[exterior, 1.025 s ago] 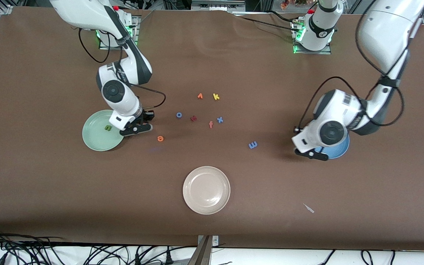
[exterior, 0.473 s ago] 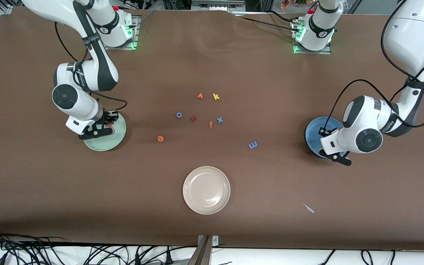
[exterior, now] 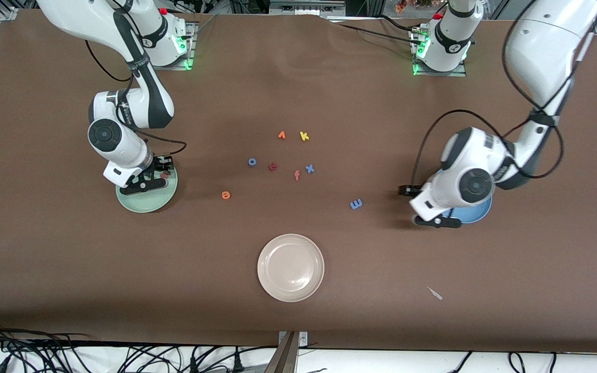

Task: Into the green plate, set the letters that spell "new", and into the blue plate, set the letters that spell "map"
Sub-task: 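Grasp blue m with the left gripper while the right gripper grasps orange e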

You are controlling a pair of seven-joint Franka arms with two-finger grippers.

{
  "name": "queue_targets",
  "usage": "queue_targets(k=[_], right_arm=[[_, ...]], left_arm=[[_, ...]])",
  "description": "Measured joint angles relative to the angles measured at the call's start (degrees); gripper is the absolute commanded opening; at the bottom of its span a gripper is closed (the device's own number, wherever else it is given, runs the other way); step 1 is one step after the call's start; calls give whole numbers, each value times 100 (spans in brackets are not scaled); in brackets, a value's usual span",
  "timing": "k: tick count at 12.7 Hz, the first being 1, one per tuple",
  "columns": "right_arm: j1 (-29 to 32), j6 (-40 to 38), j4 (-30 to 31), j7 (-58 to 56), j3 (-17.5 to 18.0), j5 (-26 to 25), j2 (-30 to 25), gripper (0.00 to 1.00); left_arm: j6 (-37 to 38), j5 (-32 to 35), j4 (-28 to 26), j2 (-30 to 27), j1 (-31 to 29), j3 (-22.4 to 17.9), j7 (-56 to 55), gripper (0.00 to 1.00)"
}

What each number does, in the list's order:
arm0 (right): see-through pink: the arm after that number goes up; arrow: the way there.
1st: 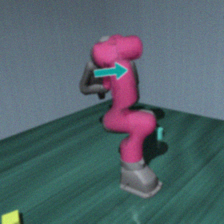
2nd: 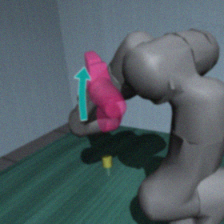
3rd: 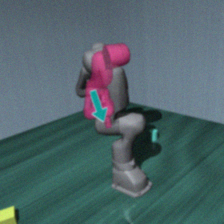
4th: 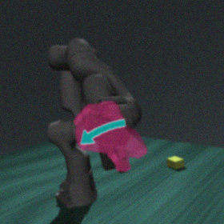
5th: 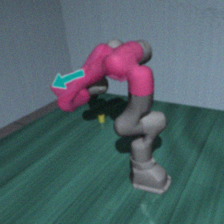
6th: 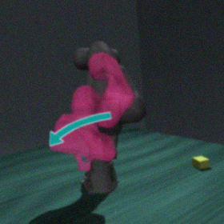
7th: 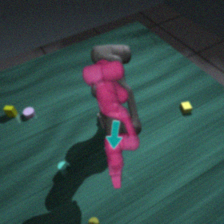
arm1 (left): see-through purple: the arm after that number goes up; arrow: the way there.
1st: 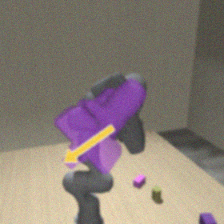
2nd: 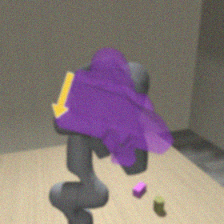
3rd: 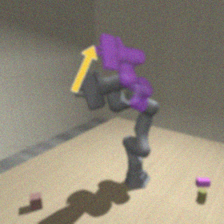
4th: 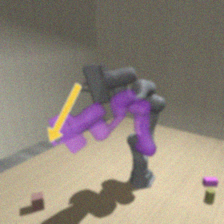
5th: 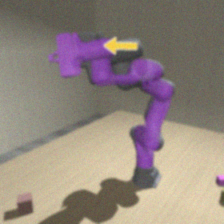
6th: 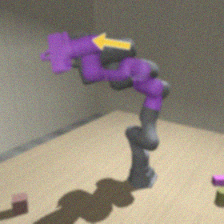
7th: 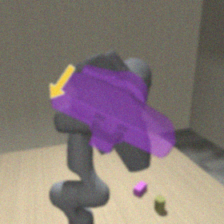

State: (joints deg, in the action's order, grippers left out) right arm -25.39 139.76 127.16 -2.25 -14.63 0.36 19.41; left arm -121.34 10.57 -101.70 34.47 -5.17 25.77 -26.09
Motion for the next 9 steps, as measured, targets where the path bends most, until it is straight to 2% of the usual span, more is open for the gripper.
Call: queue_targets(k=[2,4,7,9], right_arm=[[-17,-448,-348,661,249,6,-62,99],[-50,-954,-891,1765,651,10,-61,96],[-127,-1062,-1410,3292,1149,17,173,92],[-216,-993,-1743,3948,1234,27,541,88]], left_arm=[[-409,-9,-11,40,422,5,-1233,100],[-948,-9,-32,162,830,1,-2322,100],[-1351,17,-40,380,1164,-36,-3173,100],[-1568,227,-33,510,1217,-77,-3510,100]])
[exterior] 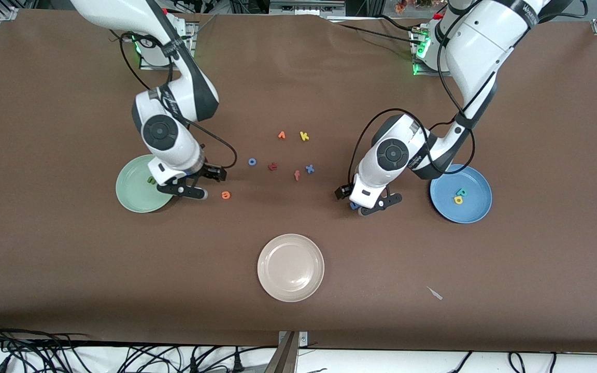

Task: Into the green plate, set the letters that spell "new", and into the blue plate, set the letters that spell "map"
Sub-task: 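Grasp blue m with the left gripper while the right gripper grasps orange e, then drop blue m in blue plate while the right gripper puts e in green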

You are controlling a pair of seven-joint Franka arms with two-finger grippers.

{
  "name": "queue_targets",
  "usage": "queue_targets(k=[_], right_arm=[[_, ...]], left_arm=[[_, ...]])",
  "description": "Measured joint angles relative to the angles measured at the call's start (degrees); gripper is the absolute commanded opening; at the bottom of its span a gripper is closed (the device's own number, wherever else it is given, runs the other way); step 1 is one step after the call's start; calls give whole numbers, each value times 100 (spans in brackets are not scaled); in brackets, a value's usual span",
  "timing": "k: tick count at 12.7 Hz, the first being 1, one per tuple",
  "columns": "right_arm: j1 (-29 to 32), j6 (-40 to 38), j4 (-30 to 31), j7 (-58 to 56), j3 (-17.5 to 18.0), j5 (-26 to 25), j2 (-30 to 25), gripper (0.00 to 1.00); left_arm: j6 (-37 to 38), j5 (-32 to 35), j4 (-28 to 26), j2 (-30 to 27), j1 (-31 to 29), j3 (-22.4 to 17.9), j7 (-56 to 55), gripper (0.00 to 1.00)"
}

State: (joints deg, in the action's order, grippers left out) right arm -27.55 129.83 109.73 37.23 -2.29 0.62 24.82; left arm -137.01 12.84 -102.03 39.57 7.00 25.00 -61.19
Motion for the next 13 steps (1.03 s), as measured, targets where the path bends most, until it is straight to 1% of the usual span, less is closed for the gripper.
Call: queue_targets(k=[1,2,3,5,7,9,10,11,12,13], right_arm=[[-33,138,-113,277,1,2,191,87],[-46,334,-171,503,2,4,362,81],[-58,540,-193,686,3,4,505,80],[-114,883,-208,1106,5,9,700,79],[-146,1072,-222,1605,5,16,812,77],[-186,1186,-223,1939,6,16,929,73],[-194,1261,-223,2027,5,18,982,72],[-193,1320,-223,2112,4,19,1026,68],[-193,1363,-223,2173,3,20,1059,64],[-193,1379,-223,2207,3,20,1083,63]], left_arm=[[-47,95,37,56,1,-16,-147,99],[-67,158,100,111,21,-40,-265,98],[-71,251,180,154,108,-127,-406,98],[-72,303,332,228,446,-457,-591,96],[-73,303,423,308,723,-697,-676,91],[-73,303,469,377,792,-737,-741,78],[-73,303,478,391,797,-747,-746,70],[-73,303,481,394,798,-756,-747,61],[-73,303,484,394,798,-762,-747,54],[-73,304,509,390,799,-763,-747,45]])
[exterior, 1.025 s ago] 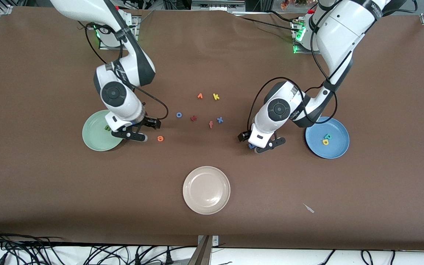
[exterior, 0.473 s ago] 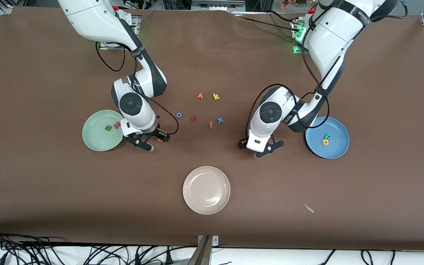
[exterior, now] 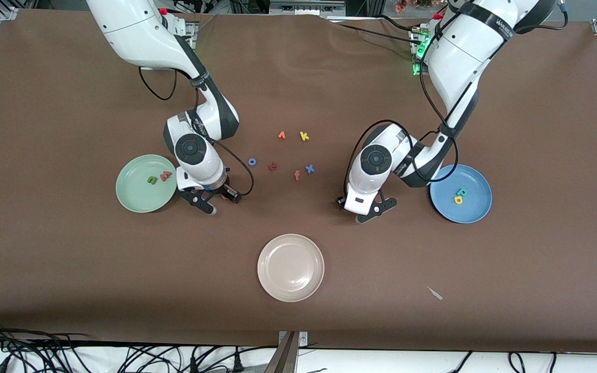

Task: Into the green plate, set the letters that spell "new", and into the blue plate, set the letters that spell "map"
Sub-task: 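Drop blue m in blue plate while the right gripper puts e in green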

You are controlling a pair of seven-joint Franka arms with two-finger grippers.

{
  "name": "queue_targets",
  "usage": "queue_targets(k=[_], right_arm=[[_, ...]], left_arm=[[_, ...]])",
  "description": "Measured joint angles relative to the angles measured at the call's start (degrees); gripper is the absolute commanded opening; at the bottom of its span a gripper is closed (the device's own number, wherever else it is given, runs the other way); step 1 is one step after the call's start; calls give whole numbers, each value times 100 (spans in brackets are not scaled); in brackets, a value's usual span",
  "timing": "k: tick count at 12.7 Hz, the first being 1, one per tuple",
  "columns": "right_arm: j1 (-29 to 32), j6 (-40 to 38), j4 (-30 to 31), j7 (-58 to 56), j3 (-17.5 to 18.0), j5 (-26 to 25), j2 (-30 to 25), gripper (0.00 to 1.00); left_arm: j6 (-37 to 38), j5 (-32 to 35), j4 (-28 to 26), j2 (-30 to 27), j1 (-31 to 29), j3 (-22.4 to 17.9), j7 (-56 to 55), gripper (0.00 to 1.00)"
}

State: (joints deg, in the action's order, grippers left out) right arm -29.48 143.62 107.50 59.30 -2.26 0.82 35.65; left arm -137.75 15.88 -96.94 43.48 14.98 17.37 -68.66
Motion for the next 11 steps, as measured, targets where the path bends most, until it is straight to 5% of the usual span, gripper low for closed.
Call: queue_targets(k=[2,5,9,11], right_arm=[[1,19,0,35,-2,1,14,51],[7,42,0,45,-6,3,15,11],[7,41,-48,44,-13,4,3,10],[8,-260,-152,-32,-69,3,-112,10]], left_arm=[[0,25,14,-3,0,-7,0,32],[4,130,29,-5,3,-5,0,24],[187,208,88,-7,-15,-24,81,20],[876,210,294,-28,-139,-46,629,19]])
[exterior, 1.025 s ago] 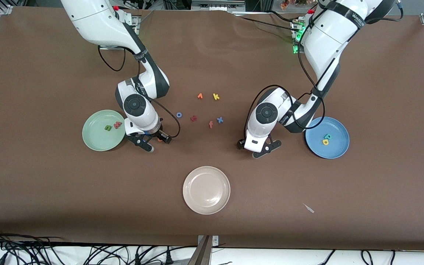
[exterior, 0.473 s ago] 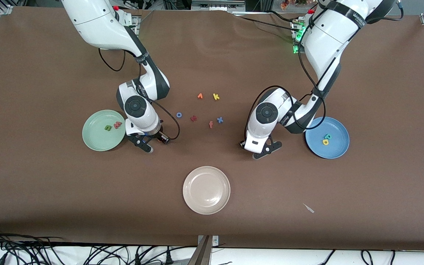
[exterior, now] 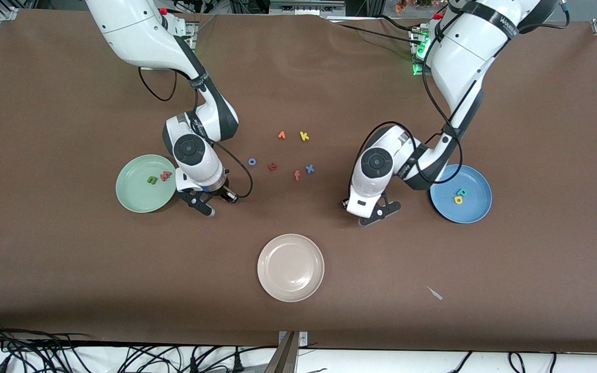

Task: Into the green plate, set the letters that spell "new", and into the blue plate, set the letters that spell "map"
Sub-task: 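Drop blue m in blue plate while the right gripper puts e in green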

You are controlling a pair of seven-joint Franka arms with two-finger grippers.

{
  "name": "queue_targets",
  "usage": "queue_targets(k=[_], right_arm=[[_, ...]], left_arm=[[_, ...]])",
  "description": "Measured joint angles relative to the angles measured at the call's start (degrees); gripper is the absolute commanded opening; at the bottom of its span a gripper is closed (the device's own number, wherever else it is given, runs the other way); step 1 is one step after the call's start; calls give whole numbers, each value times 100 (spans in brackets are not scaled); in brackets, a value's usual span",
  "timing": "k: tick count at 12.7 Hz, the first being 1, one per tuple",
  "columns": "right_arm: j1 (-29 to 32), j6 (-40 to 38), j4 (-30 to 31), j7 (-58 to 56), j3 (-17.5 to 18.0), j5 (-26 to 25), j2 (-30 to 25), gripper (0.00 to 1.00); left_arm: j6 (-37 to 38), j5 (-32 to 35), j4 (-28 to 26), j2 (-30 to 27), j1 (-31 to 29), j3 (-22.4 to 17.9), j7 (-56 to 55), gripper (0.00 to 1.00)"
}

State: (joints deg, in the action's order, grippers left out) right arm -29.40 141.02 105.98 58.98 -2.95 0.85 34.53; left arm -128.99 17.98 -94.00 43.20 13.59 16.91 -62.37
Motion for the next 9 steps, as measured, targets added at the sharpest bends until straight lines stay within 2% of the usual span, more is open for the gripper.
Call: queue_targets(k=[2,4,7,8,9], right_arm=[[7,-628,-68,-558,-222,0,-306,10],[25,-1130,-5,-1451,-609,1,-660,10],[75,-1208,601,-3072,-1331,9,-1153,10],[95,-1193,878,-3585,-1581,37,-1294,10],[105,-1123,1154,-4057,-1831,73,-1393,10]], left_arm=[[621,-1,170,-110,-311,5,1016,20],[1206,-1,201,-297,-701,13,2176,20],[1814,-2,200,-473,-1344,16,3957,21],[1936,-2,198,-490,-1584,14,4557,25],[2015,-2,191,-491,-1824,12,5145,38]])
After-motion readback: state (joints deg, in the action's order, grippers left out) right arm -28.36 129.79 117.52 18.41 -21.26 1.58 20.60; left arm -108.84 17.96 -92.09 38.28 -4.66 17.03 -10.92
